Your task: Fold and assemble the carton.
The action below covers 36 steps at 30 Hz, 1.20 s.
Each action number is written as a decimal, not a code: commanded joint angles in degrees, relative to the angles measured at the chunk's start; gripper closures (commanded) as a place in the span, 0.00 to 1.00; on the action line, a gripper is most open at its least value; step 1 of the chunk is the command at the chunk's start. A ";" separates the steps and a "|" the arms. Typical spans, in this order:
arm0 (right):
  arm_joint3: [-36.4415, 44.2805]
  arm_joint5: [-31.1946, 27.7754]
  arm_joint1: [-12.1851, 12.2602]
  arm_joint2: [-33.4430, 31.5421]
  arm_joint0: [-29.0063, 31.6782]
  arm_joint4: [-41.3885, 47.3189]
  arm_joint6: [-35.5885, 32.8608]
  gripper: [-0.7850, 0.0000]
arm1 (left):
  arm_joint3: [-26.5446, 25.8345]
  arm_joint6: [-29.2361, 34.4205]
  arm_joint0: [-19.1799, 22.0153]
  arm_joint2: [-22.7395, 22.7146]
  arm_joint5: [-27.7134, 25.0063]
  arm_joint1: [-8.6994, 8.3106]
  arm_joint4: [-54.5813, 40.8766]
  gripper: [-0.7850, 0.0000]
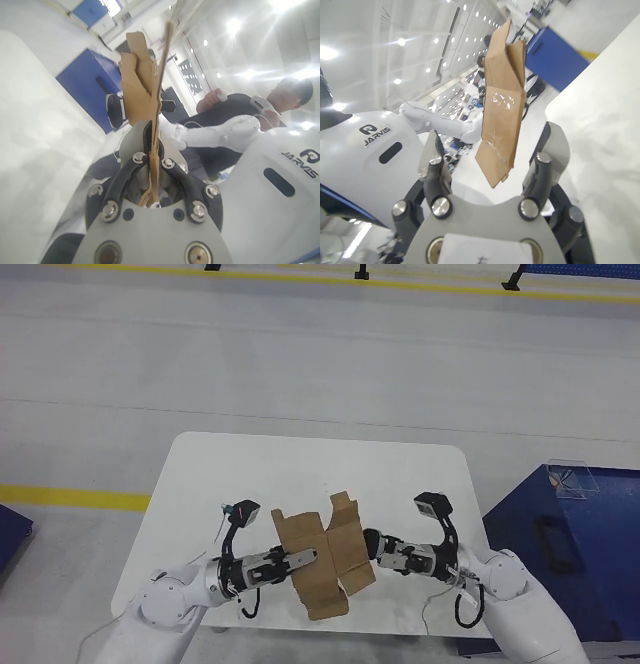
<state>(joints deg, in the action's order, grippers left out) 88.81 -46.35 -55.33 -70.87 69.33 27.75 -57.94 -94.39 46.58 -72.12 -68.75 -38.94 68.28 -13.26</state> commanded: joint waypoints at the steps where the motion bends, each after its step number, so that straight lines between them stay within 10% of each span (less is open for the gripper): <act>1: 0.18 -6.28 -0.16 -1.36 1.07 -6.08 6.29 0.00 | 0.73 -12.19 0.20 2.55 -2.57 1.12 1.26 1.00; 8: -0.79 -11.65 -1.93 0.36 2.28 -17.89 18.70 0.00 | 7.71 -27.62 4.03 12.14 -7.75 4.73 -2.23 1.00; 15: -2.47 -11.65 -3.43 2.66 1.79 -21.91 26.57 0.09 | 12.70 -27.07 7.73 16.87 -9.51 6.60 -7.14 1.00; 17: -3.21 -11.65 -3.72 3.06 1.62 -22.55 27.93 0.56 | 13.19 -25.79 8.27 17.50 -9.37 6.86 -9.63 1.00; 18: -3.49 -11.65 -3.82 3.30 1.48 -22.66 28.24 0.61 | 13.57 -25.39 8.50 17.48 -9.62 6.94 -10.31 1.00; 20: -3.98 -11.65 -3.97 3.53 1.25 -22.91 28.67 1.00 | 14.07 -24.89 8.71 17.43 -9.99 7.09 -11.52 1.00; 28: -4.43 -11.65 -4.21 3.96 1.60 -22.63 28.86 1.00 | 15.43 -24.66 8.63 16.39 -10.88 7.51 -12.68 1.00; 30: -4.29 -11.65 -4.24 4.01 1.71 -22.50 28.73 1.00 | 15.71 -24.42 8.55 16.15 -10.68 7.55 -11.88 0.20; 31: -4.23 -11.65 -4.24 4.02 1.75 -22.49 28.62 1.00 | 15.70 -24.68 8.46 15.98 -10.53 7.59 -11.49 0.00; 36: -3.56 -11.51 -3.99 3.63 2.19 -20.87 27.38 1.00 | 15.95 -25.98 7.69 12.97 -10.39 7.30 -10.15 0.00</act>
<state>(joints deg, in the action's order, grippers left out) 85.14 -57.98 -59.42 -67.20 71.38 5.96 -30.09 -78.69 20.94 -64.28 -54.48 -49.25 75.79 -24.16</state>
